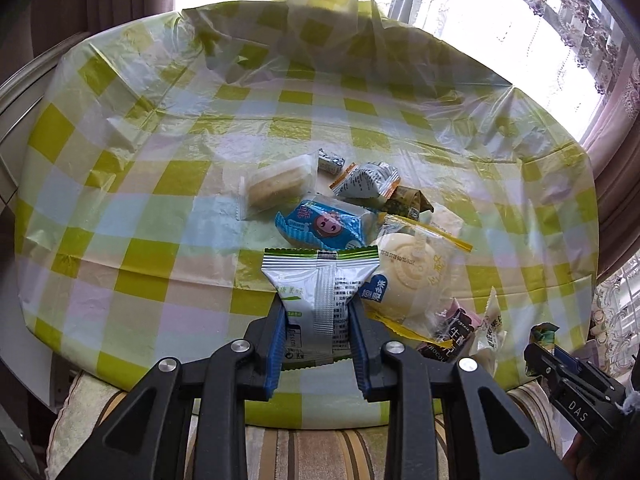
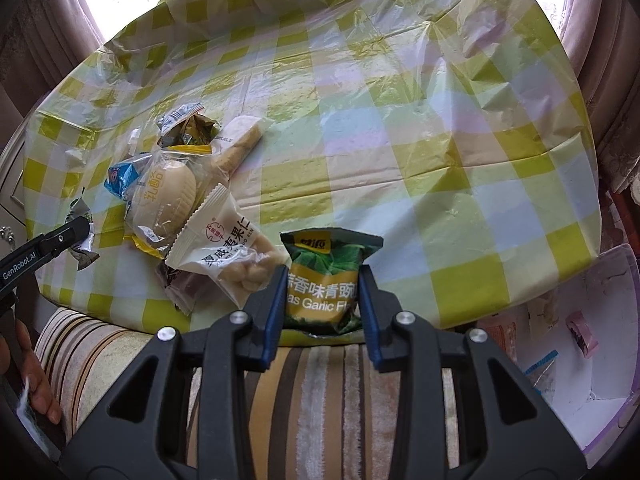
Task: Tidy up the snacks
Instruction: 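Carry the garlic bag and white-green bag with both tools over the white box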
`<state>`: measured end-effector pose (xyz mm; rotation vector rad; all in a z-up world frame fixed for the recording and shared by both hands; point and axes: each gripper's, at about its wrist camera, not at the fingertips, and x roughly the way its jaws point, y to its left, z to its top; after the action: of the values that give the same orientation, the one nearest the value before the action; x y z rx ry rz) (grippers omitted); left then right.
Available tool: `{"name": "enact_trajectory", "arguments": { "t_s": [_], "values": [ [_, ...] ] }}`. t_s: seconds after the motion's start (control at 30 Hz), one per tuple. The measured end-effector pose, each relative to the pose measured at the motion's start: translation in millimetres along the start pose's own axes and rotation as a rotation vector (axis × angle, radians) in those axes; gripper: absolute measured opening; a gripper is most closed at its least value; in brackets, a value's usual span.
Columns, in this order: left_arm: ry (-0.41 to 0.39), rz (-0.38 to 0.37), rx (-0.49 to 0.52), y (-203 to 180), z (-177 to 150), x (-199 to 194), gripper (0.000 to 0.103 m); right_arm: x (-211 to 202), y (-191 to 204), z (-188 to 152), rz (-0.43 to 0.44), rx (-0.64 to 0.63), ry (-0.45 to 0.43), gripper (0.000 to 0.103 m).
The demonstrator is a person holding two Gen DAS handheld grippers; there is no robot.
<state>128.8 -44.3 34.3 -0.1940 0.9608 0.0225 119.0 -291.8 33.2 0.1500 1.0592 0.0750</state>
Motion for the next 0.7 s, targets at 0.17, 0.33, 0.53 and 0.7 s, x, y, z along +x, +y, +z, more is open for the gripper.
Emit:
{"name": "enact_trajectory", "arguments": {
  "t_s": [0.17,0.33,0.53,0.7],
  "values": [
    [-0.015,-0.035,0.049,-21,-2,-8,0.030,-12,-7,-1,-0.006,0.008,-0.031,0.038],
    [-0.015,-0.101,0.117,-53,-5,-13,0.030,-21,-23,-4,-0.020,0.037,-0.047,0.038],
    [0.001,-0.200,0.220,-101,-10,-16,0.030,-34,-52,-11,-0.058,0.088,-0.067,0.038],
    [0.022,-0.266,0.301,-141,-15,-14,0.030,-43,-86,-20,-0.118,0.137,-0.069,0.038]
  ]
}}
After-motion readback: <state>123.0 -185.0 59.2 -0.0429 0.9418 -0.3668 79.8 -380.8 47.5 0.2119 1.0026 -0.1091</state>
